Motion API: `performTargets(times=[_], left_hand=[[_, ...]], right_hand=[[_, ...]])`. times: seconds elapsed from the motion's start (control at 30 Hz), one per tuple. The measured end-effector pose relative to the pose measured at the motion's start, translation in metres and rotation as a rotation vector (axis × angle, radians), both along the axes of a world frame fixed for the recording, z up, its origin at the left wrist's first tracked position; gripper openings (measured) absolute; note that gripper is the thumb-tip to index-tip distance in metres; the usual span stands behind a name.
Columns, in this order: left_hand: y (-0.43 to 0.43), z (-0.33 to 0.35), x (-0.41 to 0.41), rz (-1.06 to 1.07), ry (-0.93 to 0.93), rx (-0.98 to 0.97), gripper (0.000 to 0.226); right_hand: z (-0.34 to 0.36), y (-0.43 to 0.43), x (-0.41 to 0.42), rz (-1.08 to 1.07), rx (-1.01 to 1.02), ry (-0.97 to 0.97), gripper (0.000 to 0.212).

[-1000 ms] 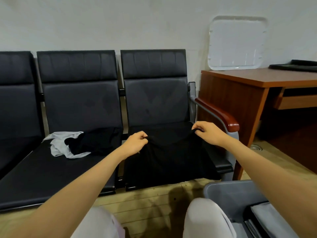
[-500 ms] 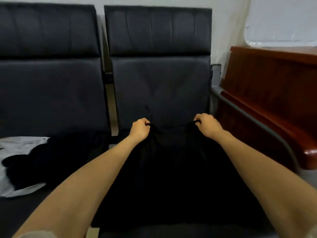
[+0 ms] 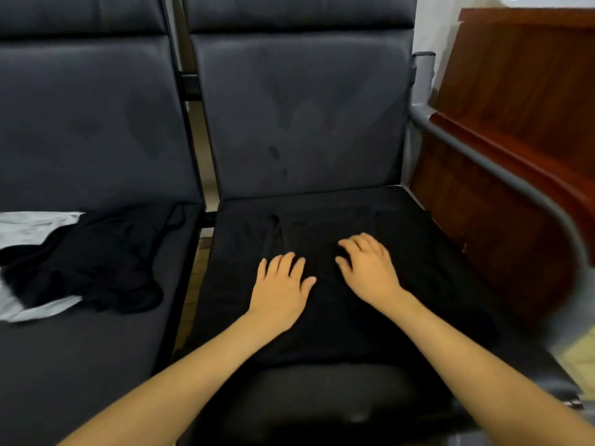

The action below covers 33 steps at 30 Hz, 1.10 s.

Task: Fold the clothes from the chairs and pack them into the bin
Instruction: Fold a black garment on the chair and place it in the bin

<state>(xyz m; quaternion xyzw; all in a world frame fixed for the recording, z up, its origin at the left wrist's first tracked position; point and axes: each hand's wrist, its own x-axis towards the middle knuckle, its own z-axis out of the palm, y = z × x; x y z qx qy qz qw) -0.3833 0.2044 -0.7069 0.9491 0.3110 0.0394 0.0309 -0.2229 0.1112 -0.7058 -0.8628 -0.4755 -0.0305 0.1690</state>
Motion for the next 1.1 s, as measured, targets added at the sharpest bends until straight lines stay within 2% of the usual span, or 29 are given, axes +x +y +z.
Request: performTargets(times=[0.07,0.23,0.37,0.43,0.53,0.67,0.83,0.9,1.0,1.1], left_hand=[[-0.012,0.002,-0.013,0.009,0.052,-0.1,0.059],[-0.049,0.008,-0.038,-0.041,0.171,-0.231,0.063],[-0.078,0.019,-0.064,-0.062,0.094,-0.363,0.065],[-0.078,0.028,-0.081,-0.003,0.05,-0.39,0.065],[-0.069,0.038,-0.107,0.108,0.047,-0.357,0.059],[-0.047,0.038,-0.135,0.209,-0.082,-0.478,0.049],[-0.028,0.036,-0.147,0.316,-0.19,-0.403,0.053],[-0.018,0.035,-0.149,0.407,-0.182,-0.405,0.051],[-0.007,0.033,-0.149,0.498,-0.143,-0.513,0.042],[-0.002,0.032,-0.148,0.522,-0.122,-0.566,0.034]], right_hand=[[-0.004,-0.016,-0.017,-0.022,-0.164,0.069,0.05],[0.002,-0.069,-0.038,-0.017,-0.318,0.109,0.057],[0.01,-0.1,-0.045,0.022,-0.389,0.118,0.056],[0.016,-0.104,-0.048,0.039,-0.368,0.109,0.056],[0.022,-0.098,-0.065,0.103,-0.231,0.085,0.053],[0.019,-0.074,-0.091,0.211,-0.18,0.071,0.044],[0.035,-0.016,-0.11,0.231,-0.073,0.022,0.03],[0.043,0.014,-0.118,0.273,-0.016,0.046,0.028],[0.05,0.064,-0.13,0.32,0.038,0.095,0.024],[0.051,0.112,-0.141,0.283,-0.03,0.12,0.034]])
